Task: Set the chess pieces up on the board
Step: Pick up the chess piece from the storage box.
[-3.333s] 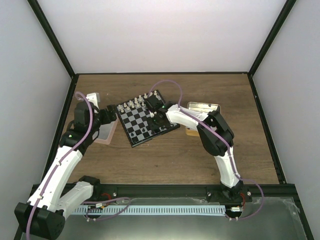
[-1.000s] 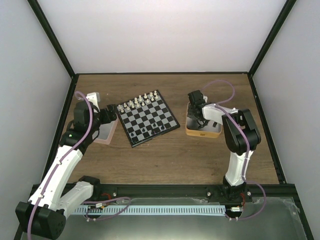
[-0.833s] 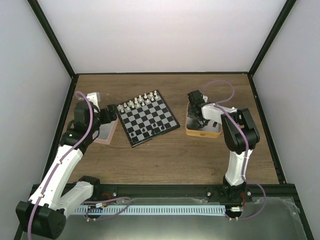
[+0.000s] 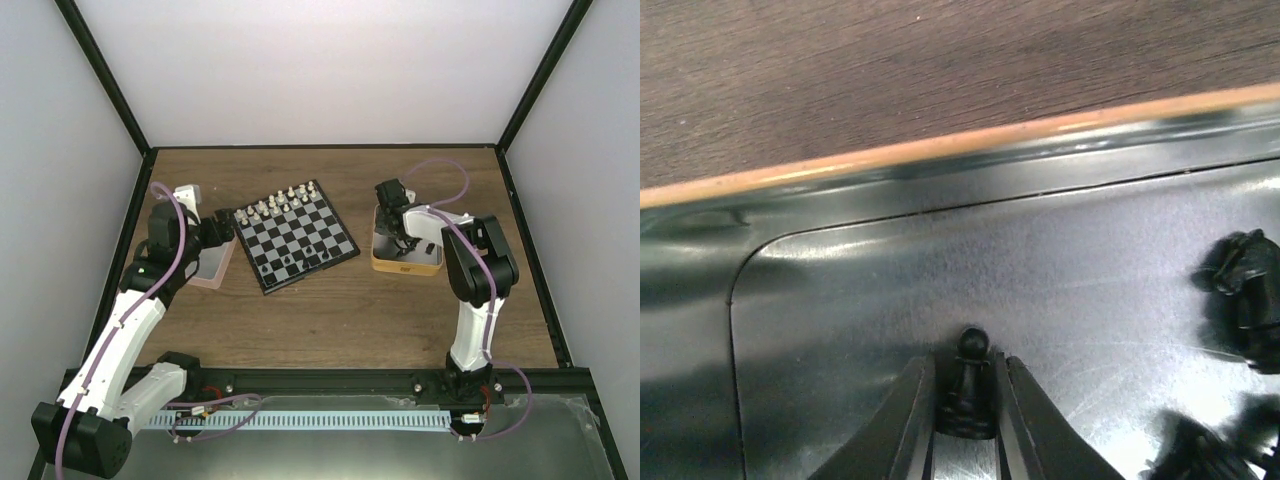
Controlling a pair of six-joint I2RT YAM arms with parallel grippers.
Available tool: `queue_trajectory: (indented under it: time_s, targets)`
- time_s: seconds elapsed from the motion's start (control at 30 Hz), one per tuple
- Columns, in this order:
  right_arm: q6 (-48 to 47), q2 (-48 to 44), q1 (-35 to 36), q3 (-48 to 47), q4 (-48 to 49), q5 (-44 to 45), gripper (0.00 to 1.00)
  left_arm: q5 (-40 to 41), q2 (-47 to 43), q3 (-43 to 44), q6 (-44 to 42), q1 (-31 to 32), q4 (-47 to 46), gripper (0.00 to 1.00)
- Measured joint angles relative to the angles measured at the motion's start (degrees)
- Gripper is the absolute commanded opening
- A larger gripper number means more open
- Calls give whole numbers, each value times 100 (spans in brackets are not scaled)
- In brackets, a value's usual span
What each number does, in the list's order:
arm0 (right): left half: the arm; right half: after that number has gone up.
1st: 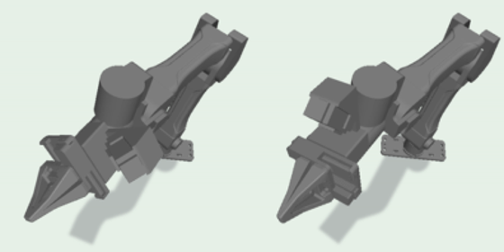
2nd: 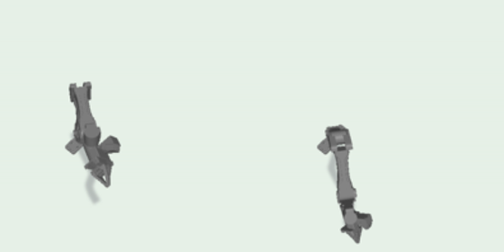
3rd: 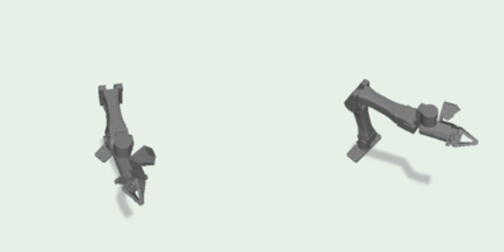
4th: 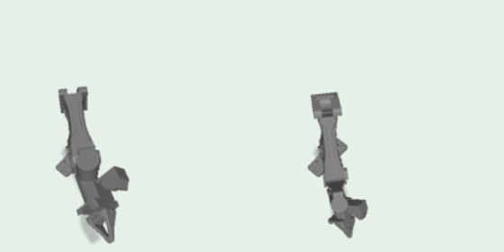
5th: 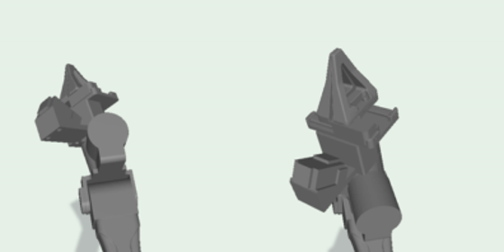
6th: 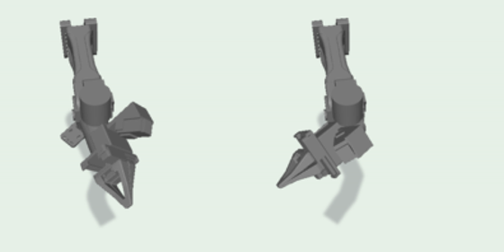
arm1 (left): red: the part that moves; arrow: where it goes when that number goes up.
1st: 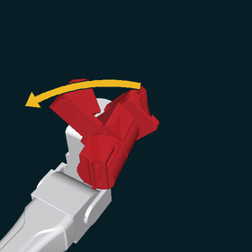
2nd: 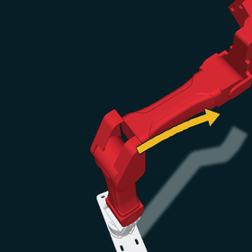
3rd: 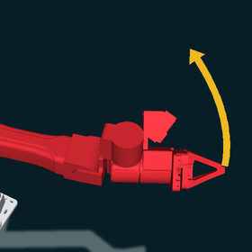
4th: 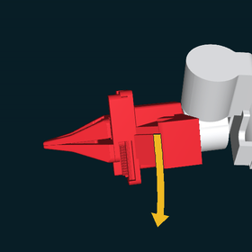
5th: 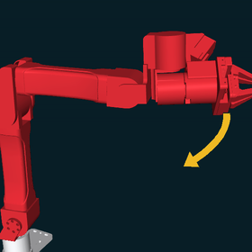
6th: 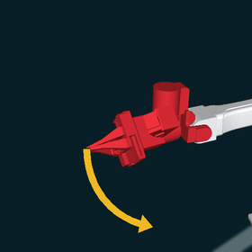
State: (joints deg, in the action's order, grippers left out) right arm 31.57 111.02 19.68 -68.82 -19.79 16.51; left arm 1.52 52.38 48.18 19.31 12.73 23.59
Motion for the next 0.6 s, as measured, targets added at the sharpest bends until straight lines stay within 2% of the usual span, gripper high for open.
queue_trajectory:
  time_s: [0.13, 0.3, 0.6]
  targets:
    - [-76, -160, 0, 175, 101, -122, 10, -57, 0, -4, 0, -7, -17, 90]
    - [-289, -1163, 0, 782, 363, -632, 10, -367, 48, -28, -7, -22, -116, 90]
    - [-984, -3088, 409, 1305, 1320, -2326, 10, -2785, 280, -245, 76, 72, -857, 90]
